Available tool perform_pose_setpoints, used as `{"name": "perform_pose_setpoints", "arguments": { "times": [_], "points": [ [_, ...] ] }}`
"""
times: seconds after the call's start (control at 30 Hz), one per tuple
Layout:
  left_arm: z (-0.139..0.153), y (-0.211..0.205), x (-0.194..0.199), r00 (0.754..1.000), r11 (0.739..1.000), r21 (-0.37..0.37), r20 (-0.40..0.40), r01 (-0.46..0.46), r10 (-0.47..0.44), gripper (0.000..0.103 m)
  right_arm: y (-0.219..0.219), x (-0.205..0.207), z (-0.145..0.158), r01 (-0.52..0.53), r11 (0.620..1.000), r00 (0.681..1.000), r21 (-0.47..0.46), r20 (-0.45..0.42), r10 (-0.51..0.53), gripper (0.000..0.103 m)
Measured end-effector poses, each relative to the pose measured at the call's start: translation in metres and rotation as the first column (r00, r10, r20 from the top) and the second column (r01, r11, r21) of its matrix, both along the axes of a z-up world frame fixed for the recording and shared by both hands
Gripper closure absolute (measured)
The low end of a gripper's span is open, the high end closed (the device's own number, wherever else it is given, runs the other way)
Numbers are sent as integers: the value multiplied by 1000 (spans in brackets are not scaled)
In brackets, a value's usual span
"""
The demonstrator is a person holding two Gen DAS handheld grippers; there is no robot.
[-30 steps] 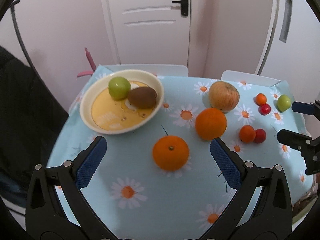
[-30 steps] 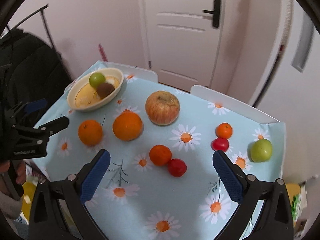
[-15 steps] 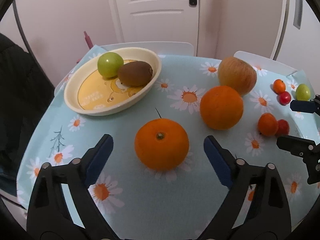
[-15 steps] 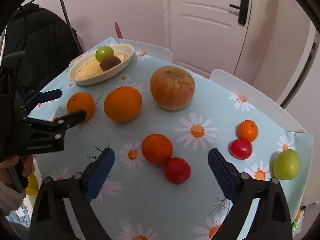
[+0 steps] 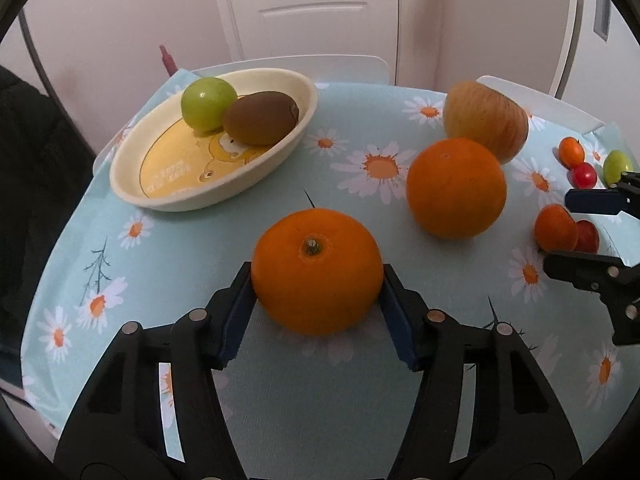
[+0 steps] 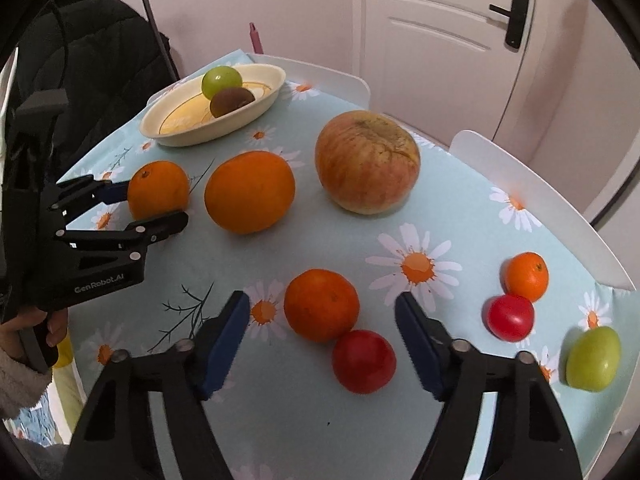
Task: Organize fruits
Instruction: 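Grasp the small orange with the right tool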
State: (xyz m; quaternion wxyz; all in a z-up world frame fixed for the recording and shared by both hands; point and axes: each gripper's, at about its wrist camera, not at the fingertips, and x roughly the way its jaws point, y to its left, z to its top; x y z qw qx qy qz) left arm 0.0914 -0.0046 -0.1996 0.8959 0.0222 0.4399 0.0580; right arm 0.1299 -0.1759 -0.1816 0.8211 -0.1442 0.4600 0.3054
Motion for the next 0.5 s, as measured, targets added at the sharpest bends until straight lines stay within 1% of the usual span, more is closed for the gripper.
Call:
{"name": "perform_pose_setpoints", "arguments": {
  "times": [0.07, 0.2, 0.3, 0.43, 0.5],
  "points": [
    [0, 0, 0, 1000, 1000, -10, -1, -3, 3, 39, 3, 2, -3, -14, 1000, 1000, -8, -6, 13, 43],
    [-1, 1, -1, 1000, 1000, -13, -5, -4, 4, 39, 8, 5, -5, -26, 1000, 1000, -15, -10, 26, 46],
    [-1, 1, -2, 1000, 1000, -14, -7, -1, 1, 39, 11, 6, -5, -30, 999, 999, -17, -11, 30, 51],
    [-1, 3, -4, 1000, 1000, -16, -12, 0, 0, 39, 14, 8, -8, -34, 999, 999, -26, -19, 34, 60],
    [0, 3, -5, 1000, 1000, -18, -15, 0, -1, 39, 15, 8, -8, -35, 999, 999, -38, -9, 35, 67]
  ]
}}
